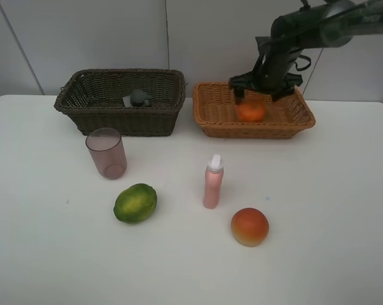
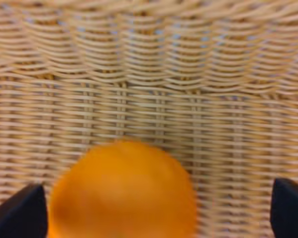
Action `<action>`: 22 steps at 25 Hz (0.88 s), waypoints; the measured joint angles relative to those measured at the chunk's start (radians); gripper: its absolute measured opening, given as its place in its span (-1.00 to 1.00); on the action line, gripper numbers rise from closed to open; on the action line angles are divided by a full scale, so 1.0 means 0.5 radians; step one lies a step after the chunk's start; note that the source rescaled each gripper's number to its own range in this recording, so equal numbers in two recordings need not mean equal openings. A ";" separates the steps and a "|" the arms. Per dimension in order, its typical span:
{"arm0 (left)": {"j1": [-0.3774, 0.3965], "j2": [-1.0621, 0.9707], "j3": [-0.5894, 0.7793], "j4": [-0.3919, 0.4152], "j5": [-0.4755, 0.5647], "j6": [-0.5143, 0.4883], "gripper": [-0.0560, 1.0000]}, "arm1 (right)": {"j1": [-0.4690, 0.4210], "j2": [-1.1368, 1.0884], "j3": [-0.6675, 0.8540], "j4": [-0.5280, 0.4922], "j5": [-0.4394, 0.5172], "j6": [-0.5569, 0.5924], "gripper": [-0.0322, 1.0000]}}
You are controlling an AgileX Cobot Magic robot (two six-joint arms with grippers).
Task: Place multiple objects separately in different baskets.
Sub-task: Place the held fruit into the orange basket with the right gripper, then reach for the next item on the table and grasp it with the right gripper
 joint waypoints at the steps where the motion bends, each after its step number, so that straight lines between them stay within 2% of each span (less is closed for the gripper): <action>1: 0.000 0.000 0.000 0.000 0.000 0.000 1.00 | 0.005 -0.039 0.000 0.005 0.030 0.000 0.92; 6: 0.000 0.000 0.000 0.000 0.000 0.000 1.00 | 0.036 -0.234 0.066 0.085 0.070 0.045 0.93; 13: 0.000 0.000 0.000 0.000 0.000 0.000 1.00 | 0.139 -0.485 0.340 0.115 0.088 0.117 0.93; 17: 0.000 0.000 0.000 0.000 0.000 0.000 1.00 | 0.260 -0.579 0.399 0.158 0.271 0.202 0.93; 22: 0.000 0.000 0.000 0.000 0.000 0.000 1.00 | 0.439 -0.646 0.401 0.354 0.536 0.209 0.93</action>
